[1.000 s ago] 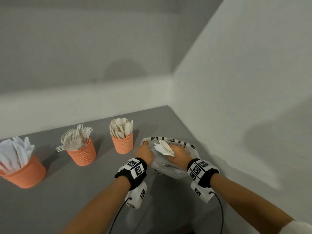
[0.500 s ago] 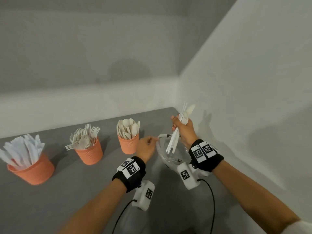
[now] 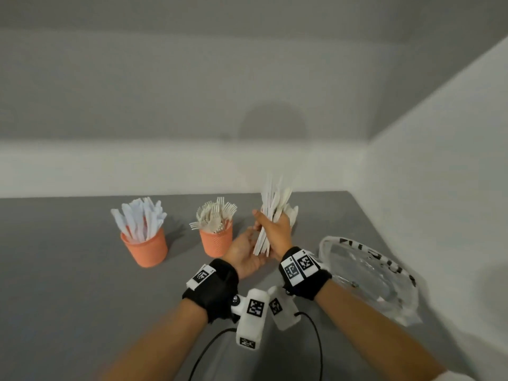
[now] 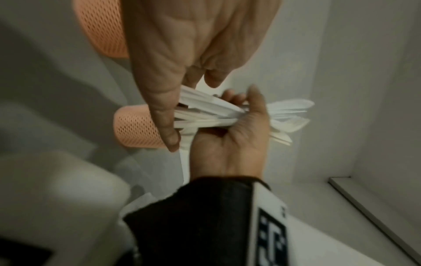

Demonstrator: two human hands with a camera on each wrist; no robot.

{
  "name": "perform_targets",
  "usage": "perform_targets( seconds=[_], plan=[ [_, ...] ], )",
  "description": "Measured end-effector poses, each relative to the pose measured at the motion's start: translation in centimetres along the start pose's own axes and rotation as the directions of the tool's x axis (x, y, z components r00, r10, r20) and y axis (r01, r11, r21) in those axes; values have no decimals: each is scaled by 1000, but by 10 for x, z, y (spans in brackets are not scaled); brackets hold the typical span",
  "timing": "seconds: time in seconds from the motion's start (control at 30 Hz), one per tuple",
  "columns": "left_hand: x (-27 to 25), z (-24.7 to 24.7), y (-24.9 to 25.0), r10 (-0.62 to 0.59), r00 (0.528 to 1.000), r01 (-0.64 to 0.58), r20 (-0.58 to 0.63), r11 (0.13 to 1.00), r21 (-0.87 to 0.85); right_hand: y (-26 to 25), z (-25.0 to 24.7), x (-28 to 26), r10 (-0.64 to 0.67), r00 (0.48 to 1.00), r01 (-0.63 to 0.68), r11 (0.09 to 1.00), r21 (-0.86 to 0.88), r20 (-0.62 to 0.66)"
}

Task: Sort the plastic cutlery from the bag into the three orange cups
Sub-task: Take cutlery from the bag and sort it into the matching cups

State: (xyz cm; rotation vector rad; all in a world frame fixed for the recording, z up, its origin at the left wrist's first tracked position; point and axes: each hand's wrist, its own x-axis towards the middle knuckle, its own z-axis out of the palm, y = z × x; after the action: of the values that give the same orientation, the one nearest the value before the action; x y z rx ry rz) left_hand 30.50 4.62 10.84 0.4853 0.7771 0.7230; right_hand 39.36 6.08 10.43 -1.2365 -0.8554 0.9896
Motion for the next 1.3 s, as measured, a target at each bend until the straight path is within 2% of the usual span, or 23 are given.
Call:
perform_targets(
  seconds=[0.1, 0.17, 0.27, 0.37, 0.53, 0.73, 0.93, 1.0, 1.13, 1.3],
  plan=[
    [-9, -22, 5, 28, 999, -24, -36, 994, 111, 13, 18, 2, 103, 994, -102, 995, -8, 31],
    [-14, -37, 10, 50, 994, -23, -95, 963, 269, 17, 28, 3, 137, 986, -137, 991, -1, 93],
    [-21, -55, 22, 252, 956, -161, -148, 877, 453, 19, 43, -4, 220, 944, -233, 972, 24, 247],
    [-28, -68, 40, 394, 915, -306, -91, 823, 479, 20, 56, -15, 292, 878, -322, 946, 19, 379],
    [-35, -91, 55, 396, 909, -277, -127, 804, 526, 30, 82, -30, 357, 779, -373, 924, -77, 514],
    [-42, -113, 62, 434, 886, -260, -166, 759, 597, 32, 94, -35, 476, 633, -539, 837, -94, 611],
    [-50, -122, 66, 426, 891, -252, -155, 749, 612, 34, 100, -38, 480, 647, -545, 835, -82, 592],
    [-51, -124, 67, 410, 898, -242, -159, 762, 601, 32, 99, -39, 467, 632, -538, 839, -84, 618],
    [-55, -124, 68, 409, 897, -216, -168, 737, 640, 28, 98, -39, 418, 547, -509, 854, -108, 725],
    [-55, -125, 69, 441, 882, -218, -169, 698, 682, 27, 95, -38, 476, 440, -559, 809, -183, 761]
  ],
)
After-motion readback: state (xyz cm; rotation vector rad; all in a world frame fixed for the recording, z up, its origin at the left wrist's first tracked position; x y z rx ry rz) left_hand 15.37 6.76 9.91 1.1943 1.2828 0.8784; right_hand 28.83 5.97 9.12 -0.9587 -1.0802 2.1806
